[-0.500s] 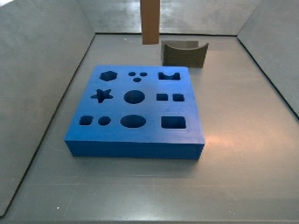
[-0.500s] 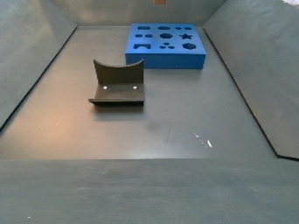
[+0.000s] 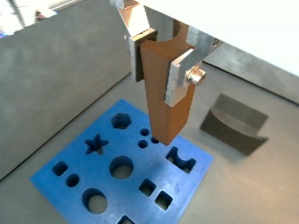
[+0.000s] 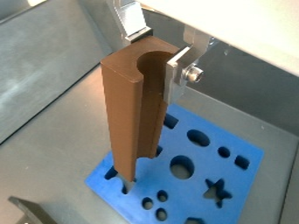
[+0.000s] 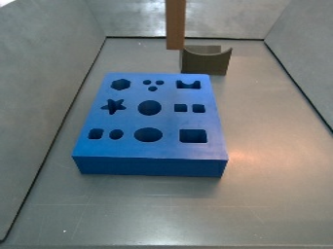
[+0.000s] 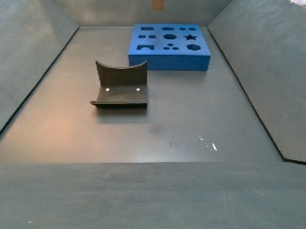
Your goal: Insert the arch object.
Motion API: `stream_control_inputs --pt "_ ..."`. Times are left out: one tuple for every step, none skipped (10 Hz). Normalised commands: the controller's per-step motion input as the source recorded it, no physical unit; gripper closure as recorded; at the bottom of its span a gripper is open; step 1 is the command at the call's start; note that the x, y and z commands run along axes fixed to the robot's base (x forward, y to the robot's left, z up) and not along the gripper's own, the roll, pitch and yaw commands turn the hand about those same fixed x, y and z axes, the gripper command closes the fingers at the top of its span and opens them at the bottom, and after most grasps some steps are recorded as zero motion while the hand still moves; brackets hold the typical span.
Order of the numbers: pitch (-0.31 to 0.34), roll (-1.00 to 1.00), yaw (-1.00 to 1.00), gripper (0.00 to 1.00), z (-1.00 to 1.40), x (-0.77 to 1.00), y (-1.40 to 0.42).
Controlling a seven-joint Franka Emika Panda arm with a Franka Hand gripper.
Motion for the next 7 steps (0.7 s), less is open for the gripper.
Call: stream_control_inputs --pt "0.311 -0.04 -0.65 1.0 -0.4 0.15 0.25" --pt "0.321 -0.04 -0.68 1.0 -0.41 0.1 0.24" --pt "0.324 -0.05 -0.7 1.0 -0.41 0.07 0.22" --pt "0.309 -0.06 -0.77 1.0 -0.38 0.0 0.14" --pt "0.176 -0.13 -0.85 1.0 -0.13 0.06 0.0" --pt "0.071 -0.17 -0.89 1.0 0.0 0.15 0.0" --pt "0.036 -0.18 -0.9 1.0 0.0 0.17 0.0"
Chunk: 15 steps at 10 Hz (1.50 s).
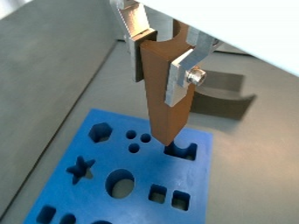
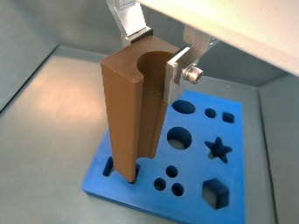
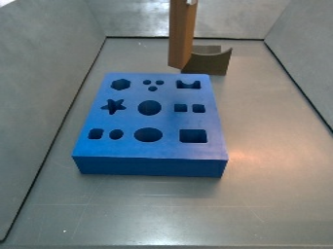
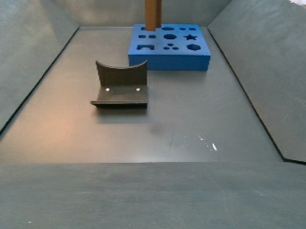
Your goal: Insert the arch object.
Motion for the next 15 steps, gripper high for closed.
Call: stream_control_inputs --pt "0.031 -0.18 -0.91 1.0 0.0 0.17 0.0" --pt "0.05 -0.13 -0.94 1.0 0.0 0.1 0.0" --pt "0.091 -0.02 -0.95 1.0 -0.19 0.0 0.0" --pt "0.117 0.0 -0.95 1.0 -0.26 0.0 0.04" --pt "0.097 0.0 -0.96 1.0 -0.26 0.0 0.02" --pt "0.07 -0.02 -0.96 1.0 -0.21 0.0 0.0" --pt "0.056 -0.07 -0.99 1.0 -0.14 0.0 0.0" --pt "0.039 -0.09 -0.99 1.0 -0.09 0.02 0.0" --pt "0.053 -0.07 -0.99 1.0 -0.12 0.0 0.0" --pt "0.051 -0.03 -0.98 1.0 -0.12 0.0 0.0" --pt "0.021 0.0 -0.87 1.0 -0.19 0.15 0.14" --pt "0.026 0.0 -0.86 1.0 -0.21 0.17 0.15" --pt "0.03 0.0 -0.87 1.0 -0.21 0.16 0.15" --pt "0.043 0.0 -0.87 1.0 -0.24 0.11 0.14" --pt "0.033 -0.06 -0.73 1.0 -0.17 0.04 0.21"
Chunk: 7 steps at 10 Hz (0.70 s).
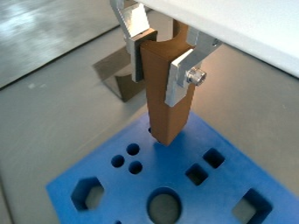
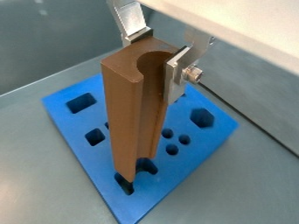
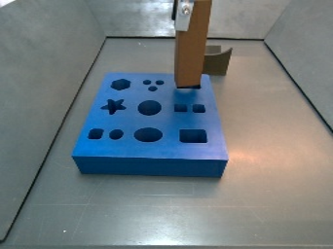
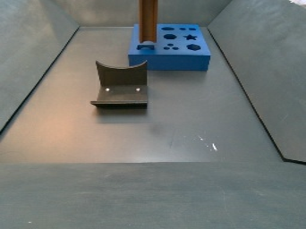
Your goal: Insert the arch object.
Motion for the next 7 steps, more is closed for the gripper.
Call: stream_control_inputs --pt "0.009 -0.13 -0.55 1.0 -0.1 0.0 0.32" --pt "0.0 -0.13 -0.38 1.0 -0.16 0.04 0.34" --pt "0.0 -0.12 -0.19 1.0 -0.18 0.1 0.25" --pt "0.0 -0.07 -0.14 1.0 -0.22 0.15 0.11" --pt "0.004 -0.05 -0.44 1.0 -0.28 0.21 0.0" --pt "0.05 -0.05 -0.65 1.0 -0.21 0.21 -0.12" --pt "0.02 -0.14 -0.54 1.0 -0.06 0.08 -0.12"
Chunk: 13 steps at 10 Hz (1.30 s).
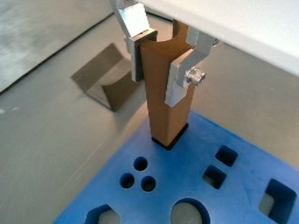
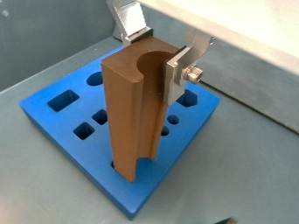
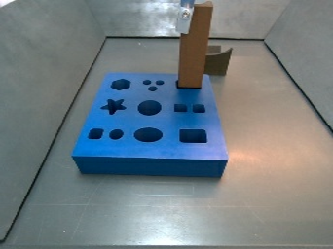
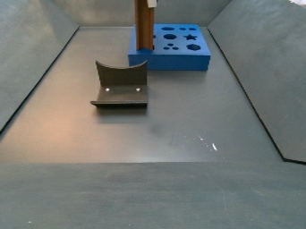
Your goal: Insert the arch object.
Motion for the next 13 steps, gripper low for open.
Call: stream_control_inputs --pt "0.0 -0.12 -0.22 1.0 -0.13 0.0 -0.08" --pt "0.0 -0.08 -0.05 1.0 -0.19 0.0 0.0" --pt "0.0 -0.02 -0.03 1.0 -0.19 -0.06 0.0" --pt "0.017 0.02 0.0 1.0 -0.19 -0.23 0.05" --pt "0.016 0.08 0.0 1.0 -0.15 -0.25 0.05" --pt "0.0 0.02 0.0 1.0 -0.11 -0.17 0.03" --pt "0.0 0.0 0.0 1.0 -0.1 -0.13 0.0" --pt "0.0 0.0 0.0 1.0 -0.31 0.2 0.0" --pt "-0.117 -0.02 0.0 1.0 -0.45 0.39 0.0" --pt "-0.206 -0.01 -0.02 1.0 -0.46 0.37 0.0" --pt "-0.253 -0.14 -0.19 1.0 -0.12 0.25 -0.03" --pt "-0.367 -0.14 -0.14 1.0 -0.13 0.2 0.0" --pt "-0.5 -0.21 -0.14 1.0 -0.09 0.13 0.0"
